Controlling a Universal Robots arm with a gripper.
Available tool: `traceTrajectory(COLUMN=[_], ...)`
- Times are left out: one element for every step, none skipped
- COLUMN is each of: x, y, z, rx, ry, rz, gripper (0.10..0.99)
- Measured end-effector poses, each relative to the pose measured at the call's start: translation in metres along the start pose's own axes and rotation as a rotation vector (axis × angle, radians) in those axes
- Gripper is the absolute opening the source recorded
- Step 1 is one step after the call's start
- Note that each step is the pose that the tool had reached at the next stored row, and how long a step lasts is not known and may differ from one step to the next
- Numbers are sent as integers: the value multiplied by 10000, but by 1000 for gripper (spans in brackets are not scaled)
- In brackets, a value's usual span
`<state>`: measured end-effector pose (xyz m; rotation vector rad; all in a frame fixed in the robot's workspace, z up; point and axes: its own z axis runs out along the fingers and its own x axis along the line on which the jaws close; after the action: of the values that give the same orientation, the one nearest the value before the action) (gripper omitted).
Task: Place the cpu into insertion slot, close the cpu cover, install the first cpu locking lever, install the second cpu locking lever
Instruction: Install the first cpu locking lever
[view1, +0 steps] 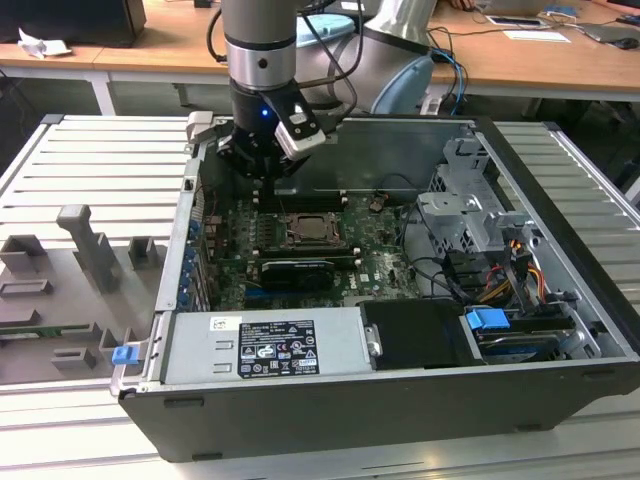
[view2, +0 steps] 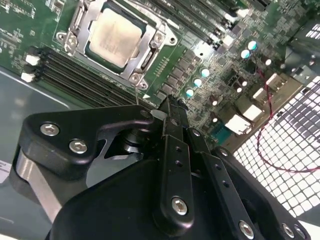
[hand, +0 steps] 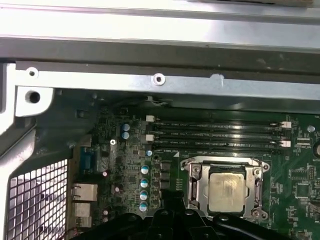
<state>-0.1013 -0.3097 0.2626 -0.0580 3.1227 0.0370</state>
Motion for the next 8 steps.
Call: traceTrajectory(x=[2, 4, 12, 17, 18, 20, 21, 21], y=[12, 21, 45, 73, 95, 111, 126, 138], z=[8, 14, 28, 36, 39, 41, 43, 45], rx=[-10, -20, -60, -85, -89, -92, -94, -96], ry=[-1, -1, -2, -4, -4, -5, -4, -5], rz=[-1, -1, -1, 0, 0, 1, 0, 1], gripper=[106, 106, 106, 106, 106, 106, 106, 106])
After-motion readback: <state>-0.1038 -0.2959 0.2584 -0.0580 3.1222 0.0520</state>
